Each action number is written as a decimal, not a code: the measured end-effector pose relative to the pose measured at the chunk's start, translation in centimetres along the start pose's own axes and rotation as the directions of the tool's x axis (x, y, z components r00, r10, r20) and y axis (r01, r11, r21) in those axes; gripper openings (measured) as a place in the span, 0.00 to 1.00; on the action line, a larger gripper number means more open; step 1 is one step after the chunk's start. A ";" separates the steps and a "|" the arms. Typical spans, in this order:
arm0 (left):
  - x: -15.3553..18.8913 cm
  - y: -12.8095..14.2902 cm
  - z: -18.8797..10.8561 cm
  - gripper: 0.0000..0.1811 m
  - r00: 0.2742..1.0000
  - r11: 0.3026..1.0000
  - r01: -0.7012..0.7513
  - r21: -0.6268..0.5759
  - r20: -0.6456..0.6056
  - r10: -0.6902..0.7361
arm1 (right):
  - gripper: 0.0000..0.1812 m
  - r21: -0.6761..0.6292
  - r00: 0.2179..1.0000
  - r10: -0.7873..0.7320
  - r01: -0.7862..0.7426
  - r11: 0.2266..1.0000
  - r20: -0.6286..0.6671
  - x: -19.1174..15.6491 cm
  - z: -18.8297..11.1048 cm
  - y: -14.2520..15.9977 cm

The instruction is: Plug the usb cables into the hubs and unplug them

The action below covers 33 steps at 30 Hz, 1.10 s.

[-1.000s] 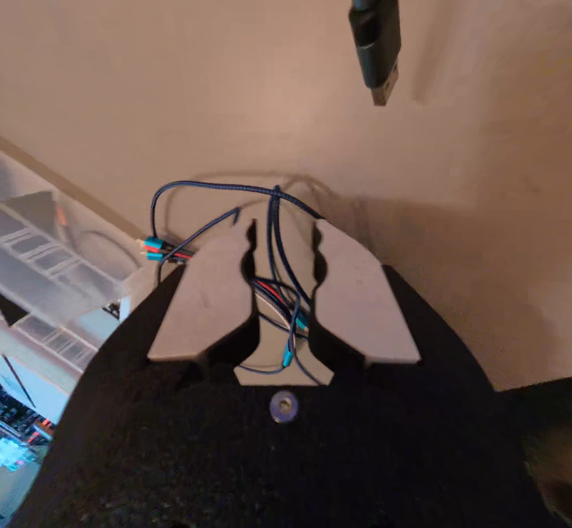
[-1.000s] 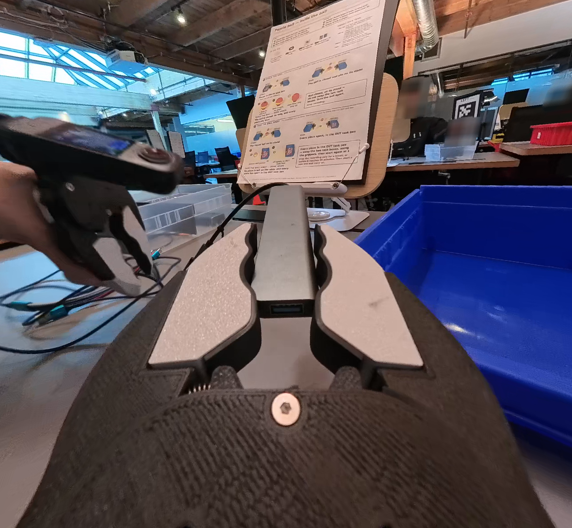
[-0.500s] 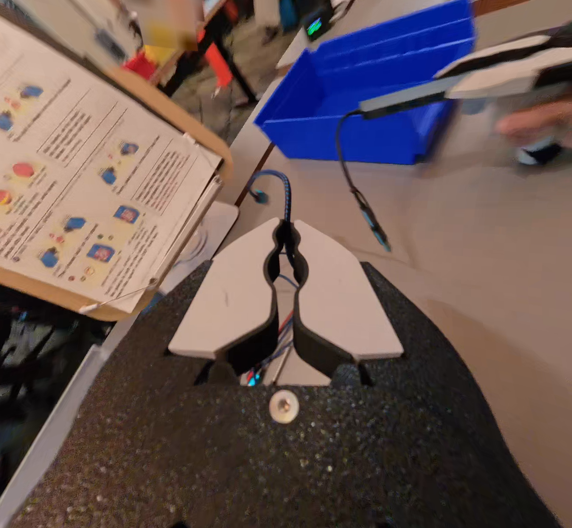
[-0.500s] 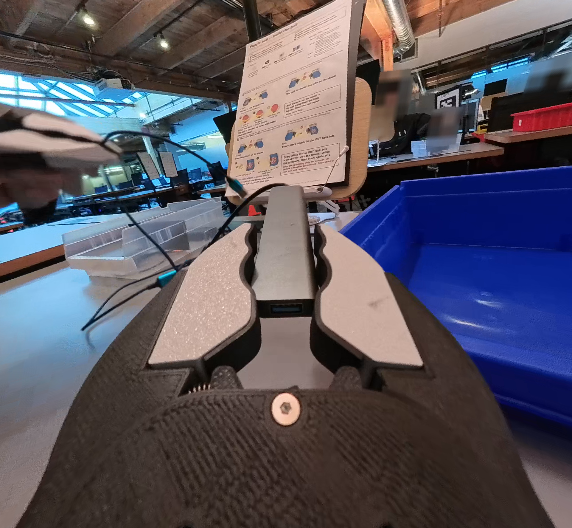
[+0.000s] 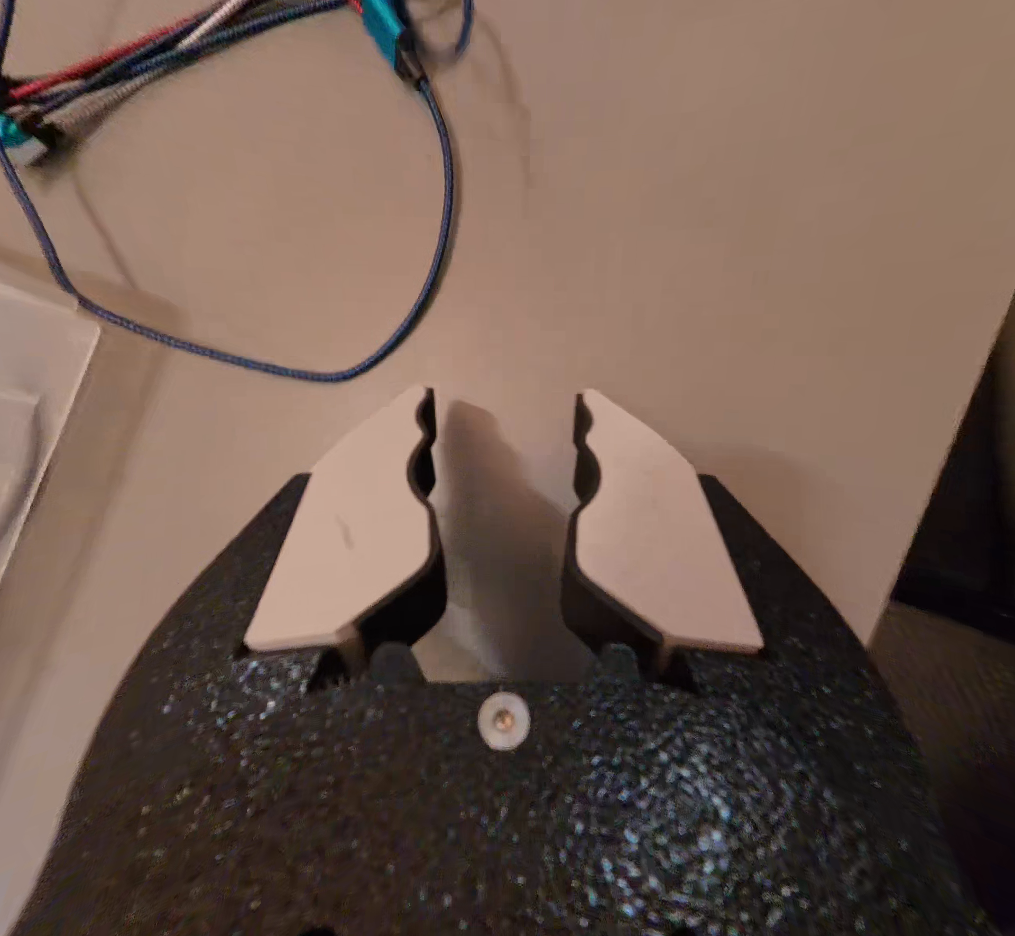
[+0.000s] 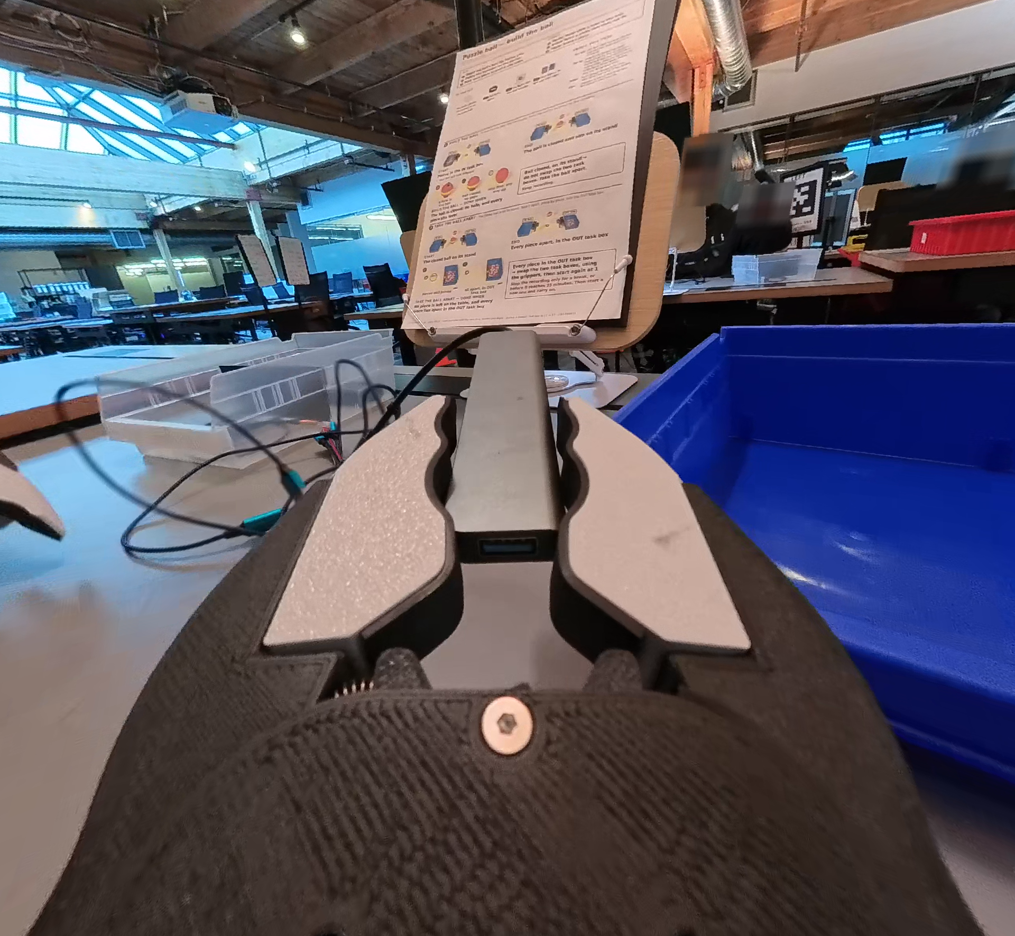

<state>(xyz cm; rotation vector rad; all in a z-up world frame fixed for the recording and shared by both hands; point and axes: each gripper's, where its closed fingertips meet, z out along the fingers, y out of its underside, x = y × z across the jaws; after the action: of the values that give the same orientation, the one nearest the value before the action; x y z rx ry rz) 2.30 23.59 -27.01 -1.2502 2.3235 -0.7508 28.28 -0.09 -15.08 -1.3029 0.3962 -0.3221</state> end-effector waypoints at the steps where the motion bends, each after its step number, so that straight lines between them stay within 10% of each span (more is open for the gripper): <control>1: 0.1 -0.4 -0.6 0.21 1.000 1.000 0.012 0.001 -0.007 -0.012 | 0.20 -0.001 1.000 -0.006 0.006 1.000 0.002 -0.1 0.0 0.0; 8: -1.8 -13.9 -4.1 0.28 0.994 0.964 0.099 0.246 0.013 -0.105 | 0.20 -0.011 1.000 -0.025 0.025 1.000 0.002 -0.3 0.1 0.1; 17: -8.2 -25.5 5.5 0.30 0.946 0.945 0.323 -0.059 0.001 -0.324 | 0.19 0.027 0.999 0.030 -0.029 0.999 -0.029 0.9 -0.3 -0.3; 27: -14.8 -25.2 16.1 0.33 0.964 0.686 0.257 -0.681 0.137 -0.226 | 0.20 0.046 0.997 0.070 -0.070 0.996 -0.012 1.3 -0.4 -0.5; 29: -14.7 -24.3 17.3 0.15 0.948 0.627 0.280 -0.727 0.106 -0.301 | 0.19 0.052 0.996 0.087 -0.086 0.995 -0.012 1.5 -0.4 -0.6; 30: -14.4 -24.6 17.9 0.00 0.942 0.640 0.275 -0.717 0.068 -0.329 | 0.19 0.054 0.996 0.093 -0.092 0.994 -0.012 1.6 -0.4 -0.6; 33: -14.7 -27.3 18.1 0.00 0.946 0.747 0.248 -0.616 -0.012 -0.323 | 0.19 0.056 0.995 0.102 -0.101 0.993 -0.012 1.7 -0.4 -0.6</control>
<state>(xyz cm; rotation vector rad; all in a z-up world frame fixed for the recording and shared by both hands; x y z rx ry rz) 37.64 18.67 -22.80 -1.9181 2.6067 -0.1317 29.59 -1.39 -14.75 -1.2227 0.4618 -0.2555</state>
